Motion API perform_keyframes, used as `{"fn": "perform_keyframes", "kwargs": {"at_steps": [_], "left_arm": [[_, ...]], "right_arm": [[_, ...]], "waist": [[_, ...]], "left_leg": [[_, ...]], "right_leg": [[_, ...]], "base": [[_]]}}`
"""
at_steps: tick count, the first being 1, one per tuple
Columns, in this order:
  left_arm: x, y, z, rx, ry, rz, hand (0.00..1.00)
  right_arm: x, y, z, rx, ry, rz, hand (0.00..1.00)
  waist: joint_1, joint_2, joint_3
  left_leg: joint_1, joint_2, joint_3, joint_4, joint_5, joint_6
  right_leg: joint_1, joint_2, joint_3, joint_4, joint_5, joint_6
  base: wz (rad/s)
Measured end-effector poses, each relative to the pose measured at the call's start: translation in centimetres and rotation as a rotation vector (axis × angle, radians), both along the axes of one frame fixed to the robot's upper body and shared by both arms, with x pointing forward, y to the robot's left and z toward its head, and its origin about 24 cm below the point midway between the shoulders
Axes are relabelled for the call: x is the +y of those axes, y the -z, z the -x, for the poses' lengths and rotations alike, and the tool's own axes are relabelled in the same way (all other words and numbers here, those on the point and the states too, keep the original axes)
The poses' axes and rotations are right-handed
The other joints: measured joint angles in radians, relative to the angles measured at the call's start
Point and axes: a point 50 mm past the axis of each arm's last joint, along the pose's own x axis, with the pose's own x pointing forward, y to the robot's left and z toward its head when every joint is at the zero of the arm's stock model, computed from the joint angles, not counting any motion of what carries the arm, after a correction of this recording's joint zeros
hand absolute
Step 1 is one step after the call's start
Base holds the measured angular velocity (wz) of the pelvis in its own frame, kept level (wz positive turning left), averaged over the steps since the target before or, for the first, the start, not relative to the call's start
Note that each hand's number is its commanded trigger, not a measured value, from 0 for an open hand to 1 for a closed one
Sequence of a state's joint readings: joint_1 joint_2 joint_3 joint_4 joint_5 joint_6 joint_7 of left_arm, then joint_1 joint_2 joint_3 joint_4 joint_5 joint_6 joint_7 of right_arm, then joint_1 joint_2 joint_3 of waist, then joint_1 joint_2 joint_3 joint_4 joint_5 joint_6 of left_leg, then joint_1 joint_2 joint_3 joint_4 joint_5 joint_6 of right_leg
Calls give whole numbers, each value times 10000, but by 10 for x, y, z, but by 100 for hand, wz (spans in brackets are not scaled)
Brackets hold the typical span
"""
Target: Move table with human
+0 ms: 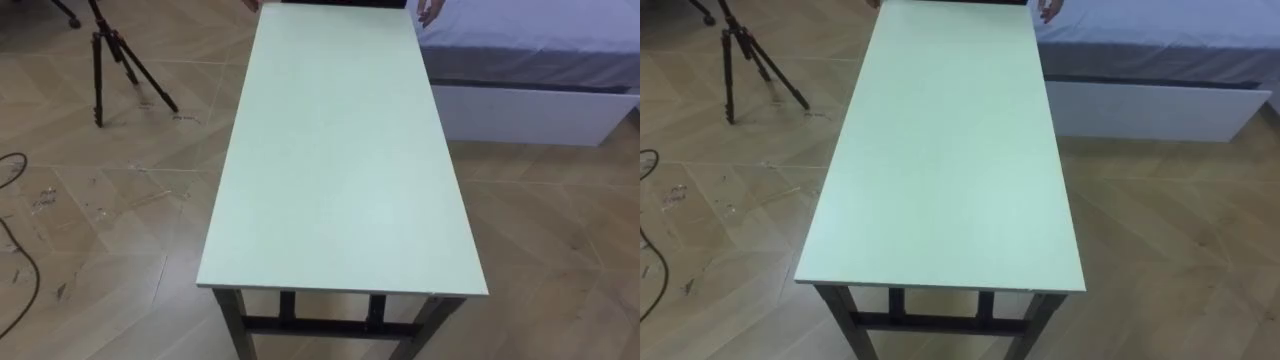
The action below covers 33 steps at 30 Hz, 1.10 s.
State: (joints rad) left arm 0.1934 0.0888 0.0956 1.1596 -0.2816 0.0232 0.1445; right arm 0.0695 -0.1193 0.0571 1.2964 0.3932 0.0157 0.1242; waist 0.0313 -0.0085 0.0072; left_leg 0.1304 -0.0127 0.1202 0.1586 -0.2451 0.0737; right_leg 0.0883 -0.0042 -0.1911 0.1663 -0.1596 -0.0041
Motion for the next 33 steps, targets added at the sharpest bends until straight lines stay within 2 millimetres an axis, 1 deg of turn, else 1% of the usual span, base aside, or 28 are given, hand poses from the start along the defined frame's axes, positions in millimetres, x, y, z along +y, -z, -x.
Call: {"fn": "perform_keyframes", "kwargs": {"at_steps": [6, 9, 11, 12, 14, 16, 18, 20, 23, 25, 30, 32, 33], "left_arm": [[0, 0, 0, 10, 10, -40, 0], [0, 0, -2, -52, 1, 20, 0], [-1, 0, -2, -93, -191, 112, 0], [-2, 0, -2, -132, -284, 207, 0], [-2, 0, -2, -257, -702, 420, 0], [-5, 1, -1, -483, -1445, 910, 0], [-6, 1, 0, -581, -1615, 1160, 0], [-6, 2, -1, -766, -1884, 1430, 0], [-9, 2, -3, -1302, -2775, 2121, 0], [-11, 1, -5, -1677, -3288, 2584, 0], [-14, 1, -12, -2249, -3725, 3216, 0], [-17, 0, -16, -2542, -3768, 3544, 0], [-19, -1, -20, -2803, -3644, 3815, 0]], "right_arm": [[1, 0, 0, 34, -42, -13, 0], [1, 0, 1, 44, 113, -73, 0], [1, 0, 2, 42, 224, -164, 0], [1, 0, 3, 7, 323, -265, 0], [1, 0, 3, -60, 569, -435, 0], [1, 0, 3, -105, 572, -559, 0], [2, 0, 2, -176, 508, -769, 0], [4, 0, 1, -263, 454, -988, 0], [5, -1, -1, -476, 492, -1388, 0], [6, -1, -4, -750, 781, -1762, 0], [5, -4, -12, -1262, 890, -2088, 0], [5, -5, -14, -1477, 953, -2209, 0], [5, -7, -18, -1749, 1057, -2349, 0]], "waist": [[-3, -15, 8], [-3, 8, 1], [-3, 2, 7], [-27, 28, -8], [-30, 41, -15], [-22, 75, -19], [-15, 69, -15], [-13, 72, -12], [-14, 91, 6], [-19, 98, 9], [-37, 143, 21], [-38, 155, 9], [-35, 112, -15]], "left_leg": [[-3, 0, -7, 3, 0, 0], [-17, 0, -21, -77, -3, -1], [-26, 3, -19, -85, -4, -2], [-50, 1, -46, -83, -4, -2], [-99, -4, -95, -81, -4, -2], [-88, -2, -101, -32, -2, -2], [-91, -2, -102, -22, -2, -2], [-134, -4, -116, 20, -2, -2], [-153, -11, -157, 17, -2, -1], [-165, -10, -168, 0, -4, -2], [-185, -5, -160, -64, -6, -6], [-269, -6, -155, -55, -6, -6], [-373, -6, -143, -8, -5, -5]], "right_leg": [[0, 2, -5, -3, 0, 0], [-1, 2, -25, -17, 0, 0], [-12, 7, -26, -32, 0, 0], [-14, 9, -25, -73, 1, 0], [-20, 18, -25, -130, 10, 5], [-20, -4, -45, -142, 9, 5], [-15, -48, -68, -156, 9, 6], [-23, -57, -70, -162, 8, 7], [-22, -66, -60, -160, 8, 7], [-30, -59, -63, -159, 8, 8], [-59, -51, -57, -148, 8, 8], [-137, -55, -61, -136, 8, 8], [-243, -68, -62, -108, 10, 7]], "base": [[0], [0], [0], [4], [5], [0], [0], [2], [5], [0], [0], [0], [0]]}}
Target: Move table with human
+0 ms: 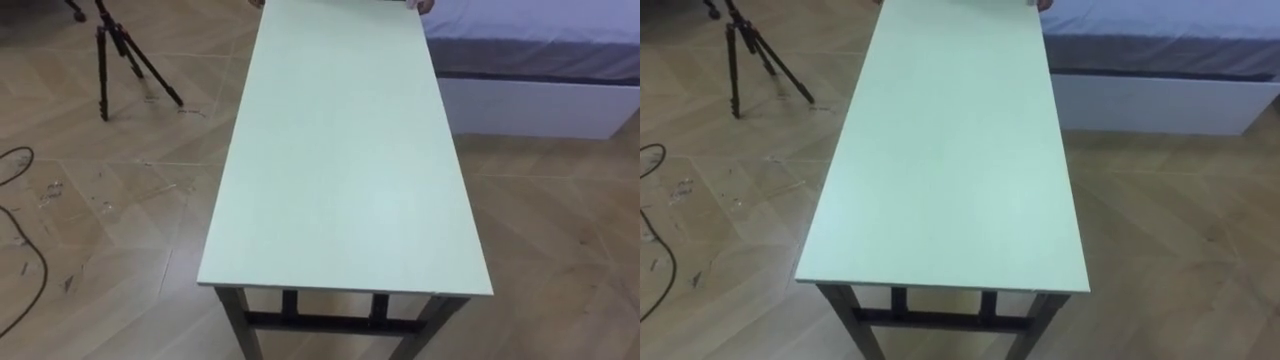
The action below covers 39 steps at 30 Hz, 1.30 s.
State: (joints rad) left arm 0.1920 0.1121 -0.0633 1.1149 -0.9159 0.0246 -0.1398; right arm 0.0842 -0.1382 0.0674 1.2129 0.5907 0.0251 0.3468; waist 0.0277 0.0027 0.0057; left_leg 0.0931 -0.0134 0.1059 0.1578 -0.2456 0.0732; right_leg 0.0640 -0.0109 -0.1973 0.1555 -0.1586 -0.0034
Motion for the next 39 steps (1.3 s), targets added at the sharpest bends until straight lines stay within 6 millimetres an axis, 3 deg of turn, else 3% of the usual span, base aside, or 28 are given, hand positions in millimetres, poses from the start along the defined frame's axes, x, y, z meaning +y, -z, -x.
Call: {"fn": "perform_keyframes", "kwargs": {"at_steps": [8, 13, 18, 25, 39], "left_arm": [[-6, -9, -21, -1509, 439, 566, 0], [-18, -28, -47, -3512, -99, 1932, 0], [-31, -38, -62, -4615, -614, 3072, 0], [-48, -54, -66, -5678, -524, 4453, 0], [-54, -72, -83, -7213, -399, 5311, 0]], "right_arm": [[9, -16, -37, -2083, 113, -931, 0], [30, -36, -58, -3933, 217, -2470, 0], [43, -44, -57, -4395, 321, -3476, 0], [55, -65, -59, -5415, 818, -5034, 0], [58, -71, -64, -5966, 1513, -6016, 0]], "waist": [[5, 103, 12], [-14, 79, 12], [-112, 60, 19], [-249, 50, 7], [-228, 61, -33]], "left_leg": [[-144, -2, 59, 167, 2, 2], [-188, -3, -22, 257, 2, 2], [-194, -1, -88, 234, -1, 1], [-191, 1, -30, 250, -1, 0], [-177, 3, 37, 282, 0, 1]], "right_leg": [[-137, -17, 48, 25, 1, 0], [-105, -36, 5, 56, 1, 1], [-140, -36, 27, 162, -1, 3], [-152, -40, 29, 188, 0, 2], [-147, -47, 14, 201, 0, 2]], "base": [[-2], [6], [2], [0], [0]]}}
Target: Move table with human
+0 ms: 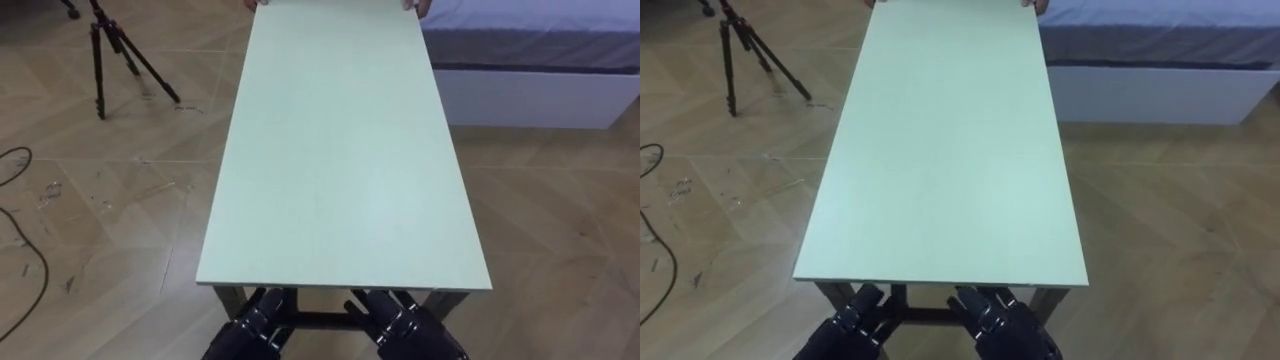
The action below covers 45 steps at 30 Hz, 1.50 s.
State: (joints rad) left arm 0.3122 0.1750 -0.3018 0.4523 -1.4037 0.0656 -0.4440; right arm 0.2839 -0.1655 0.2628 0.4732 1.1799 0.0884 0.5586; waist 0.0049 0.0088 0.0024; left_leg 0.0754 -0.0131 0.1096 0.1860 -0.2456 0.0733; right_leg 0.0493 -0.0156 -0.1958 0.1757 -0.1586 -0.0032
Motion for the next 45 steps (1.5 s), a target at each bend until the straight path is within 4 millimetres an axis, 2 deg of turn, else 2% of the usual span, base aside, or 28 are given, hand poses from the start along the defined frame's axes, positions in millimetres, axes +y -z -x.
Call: {"fn": "perform_keyframes", "kwargs": {"at_steps": [7, 17, 19, 27, 36, 45], "left_arm": [[-9, -17, -10, -1116, 494, 502, 0], [-8, -22, -14, -1216, 67, 1182, 0], [-7, -22, -14, -1231, 31, 1166, 0], [-10, -24, -20, -1374, 51, 1227, 0], [-3, -24, -30, -934, -556, 1041, 0], [-5, -19, -35, 134, -1102, 824, 0]], "right_arm": [[3, -7, -5, -478, 270, -762, 0], [8, -11, -7, -475, 679, -1675, 0], [9, -11, -7, -438, 832, -1886, 0], [10, -14, -11, -493, 1092, -2138, 0], [11, -15, -20, -94, 1609, -2214, 0], [8, -16, -32, 465, 2355, -2332, 0]], "waist": [[8, -20, -3], [55, -16, 7], [83, 5, 22], [11, 139, 108], [11, 107, 134], [74, 267, 188]], "left_leg": [[-70, 14, 45, -7, 0, 1], [18, 18, 156, -30, 1, 1], [56, 18, 229, -66, 1, 1], [53, 17, 227, -178, 1, 2], [171, 6, 249, -45, 6, 5], [384, 15, 215, -236, 5, 1]], "right_leg": [[-162, 2, 23, 136, 0, 0], [-130, 8, 161, 128, 0, 0], [-132, 17, 273, 127, 0, 0], [-152, 25, 275, 128, -1, 1], [-98, 10, 314, 122, 0, 1], [104, 53, 277, 112, 0, 0]], "base": [[-2], [-3], [-10], [0], [-2], [0]]}}
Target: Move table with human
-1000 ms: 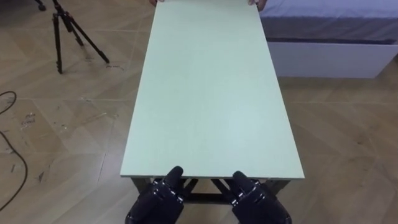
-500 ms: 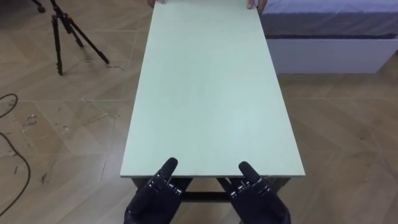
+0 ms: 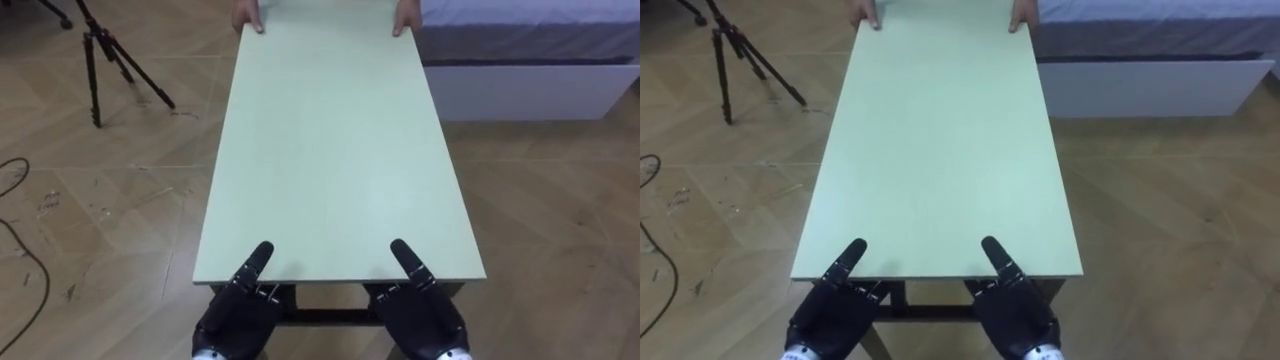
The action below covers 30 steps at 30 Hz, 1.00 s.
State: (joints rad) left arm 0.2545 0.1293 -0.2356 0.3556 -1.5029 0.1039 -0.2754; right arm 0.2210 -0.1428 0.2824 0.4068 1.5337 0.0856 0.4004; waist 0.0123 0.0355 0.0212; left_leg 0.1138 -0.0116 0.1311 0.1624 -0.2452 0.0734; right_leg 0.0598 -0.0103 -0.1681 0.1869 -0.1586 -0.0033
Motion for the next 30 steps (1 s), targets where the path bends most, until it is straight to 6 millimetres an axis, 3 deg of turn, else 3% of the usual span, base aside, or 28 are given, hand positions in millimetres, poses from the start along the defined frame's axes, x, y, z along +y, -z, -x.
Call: {"fn": "perform_keyframes", "kwargs": {"at_steps": [14, 15, 16, 17, 30], "left_arm": [[-3, 3, 0, 905, -374, 151, 1], [-3, 3, -1, 906, -373, 150, 26], [-3, 3, -1, 913, -370, 143, 68], [-3, 4, -1, 916, -357, 123, 100], [-10, 2, -2, 725, 147, -201, 100]], "right_arm": [[-2, -6, -11, 650, 907, 148, 0], [-2, -6, -11, 681, 922, 164, 0], [-2, -6, -12, 708, 933, 174, 54], [-2, -7, -12, 711, 939, 174, 100], [-3, 0, -10, 1234, 1336, 498, 100]], "waist": [[-44, 3, -13], [-43, 13, -12], [-44, 24, -12], [-52, 36, -12], [-23, 144, -47]], "left_leg": [[-67, -1, -25, 62, 3, 3], [-68, -2, -26, 61, 3, 3], [-67, -2, -21, 62, 3, 3], [-71, -2, -20, 62, 3, 3], [-138, -2, -59, 77, 4, 3]], "right_leg": [[-40, -8, 3, -15, 0, 0], [-40, -10, 2, -15, 0, 0], [-41, -10, 6, -15, 0, 0], [-42, -9, 3, -15, 0, 0], [-70, -26, -120, -12, 0, 1]], "base": [[0], [0], [0], [0], [2]]}}
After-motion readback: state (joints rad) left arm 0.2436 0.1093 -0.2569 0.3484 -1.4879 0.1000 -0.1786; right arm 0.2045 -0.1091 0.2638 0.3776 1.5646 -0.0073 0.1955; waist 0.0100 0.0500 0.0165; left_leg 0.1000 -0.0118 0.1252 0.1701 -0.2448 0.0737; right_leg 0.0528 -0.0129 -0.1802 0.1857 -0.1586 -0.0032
